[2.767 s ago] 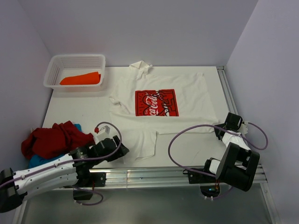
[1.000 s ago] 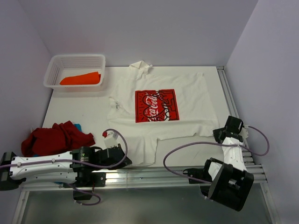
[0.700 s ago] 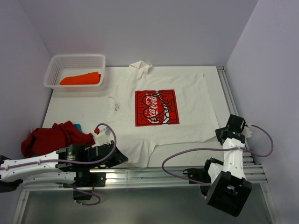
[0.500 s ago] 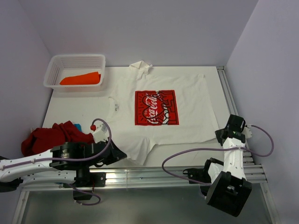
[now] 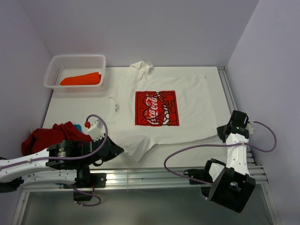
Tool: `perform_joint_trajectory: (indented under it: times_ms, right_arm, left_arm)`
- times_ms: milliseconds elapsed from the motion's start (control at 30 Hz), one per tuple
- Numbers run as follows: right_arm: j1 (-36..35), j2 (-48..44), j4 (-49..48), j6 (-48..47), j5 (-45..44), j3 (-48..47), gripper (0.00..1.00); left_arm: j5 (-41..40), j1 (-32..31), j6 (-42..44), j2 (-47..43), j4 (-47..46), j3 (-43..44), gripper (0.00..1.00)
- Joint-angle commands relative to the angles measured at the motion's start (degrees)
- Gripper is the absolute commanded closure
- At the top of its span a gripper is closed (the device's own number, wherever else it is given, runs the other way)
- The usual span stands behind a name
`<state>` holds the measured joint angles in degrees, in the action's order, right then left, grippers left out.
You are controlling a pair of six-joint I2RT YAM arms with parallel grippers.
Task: Roll the t-shirts
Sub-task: Fold the tshirt
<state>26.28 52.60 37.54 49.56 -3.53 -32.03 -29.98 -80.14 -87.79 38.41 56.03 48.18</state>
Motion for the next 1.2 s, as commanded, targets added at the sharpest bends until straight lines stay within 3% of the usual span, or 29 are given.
perform_joint_trajectory:
  times_ms: [0, 167, 367, 567, 867, 1167]
  right_arm:
    - [0.2, 0.8, 0.6, -0.7, 0.2, -3.7, 1.0]
    - [0.2, 0.8, 0.3, -0.8, 1.1, -3.9, 1.0]
    - [0.2, 0.8, 0.3, -0.2, 2.0, -3.5, 1.0]
    - [0.2, 1.5, 1.4, 1.1, 2.0, -4.7, 1.0]
    - [0.2, 7.5, 0.4, -0.6, 5.3, -9.3, 1.0]
    - [0.1, 13.3, 0.3, -0.6, 5.9, -12.9, 1.0]
  left_arm:
    - [-1.8, 0.7, 1.6, 1.5, 1.4, 4.7, 1.0]
    - [7.0, 6.7, 11.2, 3.8, -6.2, 3.0, 1.0]
    - [18.0, 25.0, 21.7, 3.7, -11.6, 2.0, 1.0]
    - [29.3, 36.6, 28.5, 9.0, -15.1, 3.0, 1.0]
    - [32.8, 45.1, 33.8, 14.4, -15.6, 6.0, 1.0]
    - [33.1, 48.8, 36.8, 15.7, -13.3, 11.1, 1.0]
